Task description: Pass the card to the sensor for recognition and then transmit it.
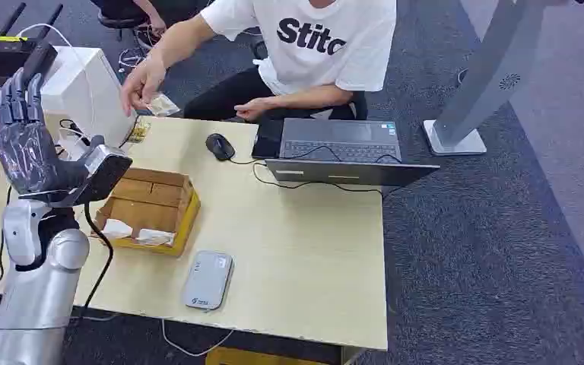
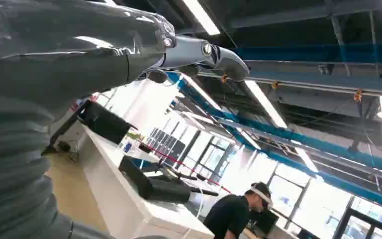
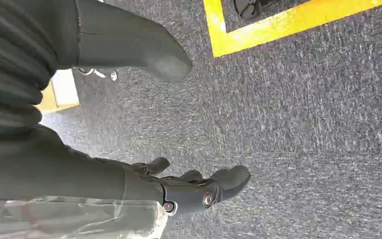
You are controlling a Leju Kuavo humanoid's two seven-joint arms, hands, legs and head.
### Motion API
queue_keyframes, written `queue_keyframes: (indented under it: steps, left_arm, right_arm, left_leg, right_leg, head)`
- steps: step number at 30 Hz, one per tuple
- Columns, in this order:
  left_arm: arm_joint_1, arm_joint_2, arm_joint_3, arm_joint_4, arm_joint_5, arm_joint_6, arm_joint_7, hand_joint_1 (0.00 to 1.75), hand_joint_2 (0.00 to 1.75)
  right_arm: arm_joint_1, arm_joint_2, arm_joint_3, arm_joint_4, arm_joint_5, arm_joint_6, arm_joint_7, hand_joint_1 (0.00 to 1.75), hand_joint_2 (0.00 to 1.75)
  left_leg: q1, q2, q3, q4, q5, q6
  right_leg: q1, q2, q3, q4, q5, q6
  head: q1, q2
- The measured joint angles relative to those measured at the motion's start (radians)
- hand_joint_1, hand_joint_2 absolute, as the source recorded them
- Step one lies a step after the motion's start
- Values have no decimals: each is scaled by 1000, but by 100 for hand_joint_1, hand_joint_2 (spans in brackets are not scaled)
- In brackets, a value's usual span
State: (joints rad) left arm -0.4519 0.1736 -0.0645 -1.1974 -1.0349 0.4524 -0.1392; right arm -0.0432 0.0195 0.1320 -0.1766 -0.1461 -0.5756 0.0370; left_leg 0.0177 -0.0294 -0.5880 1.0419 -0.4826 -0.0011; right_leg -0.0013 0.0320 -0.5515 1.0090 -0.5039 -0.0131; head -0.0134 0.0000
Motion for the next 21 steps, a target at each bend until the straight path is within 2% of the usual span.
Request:
queue_keyframes:
  steps: [14,15,16,18,21]
  left_arm:
    - [-1,-13,-33,32,-11,24,-1,0,175]
    - [-1,-13,-33,32,-11,24,-1,30,175]
    - [0,-13,-33,32,-11,25,-2,155,175]
    - [2,-13,-33,35,-14,27,-3,175,175]
    - [5,-13,-34,40,-21,27,-4,175,175]
  right_arm:
    - [1,0,0,0,3,11,5,0,175]
    - [1,0,0,0,3,11,5,0,175]
    - [1,0,0,0,6,10,6,0,175]
    - [1,0,1,0,7,10,11,0,175]
    - [1,0,3,0,9,10,11,0,175]
  left_leg:
    - [0,0,0,0,0,0]
    - [0,0,0,0,0,0]
    - [0,0,0,0,0,0]
    - [0,0,0,0,0,0]
    - [0,0,-1,0,0,0]
  right_leg:
    - [0,0,0,0,0,0]
    - [0,0,0,0,0,0]
    - [0,0,0,0,0,0]
    - [0,0,0,0,0,0]
    - [0,0,0,0,0,0]
  head:
    - [0,0]
    - [0,0]
    - [0,0]
    - [0,0]
    - [0,0]
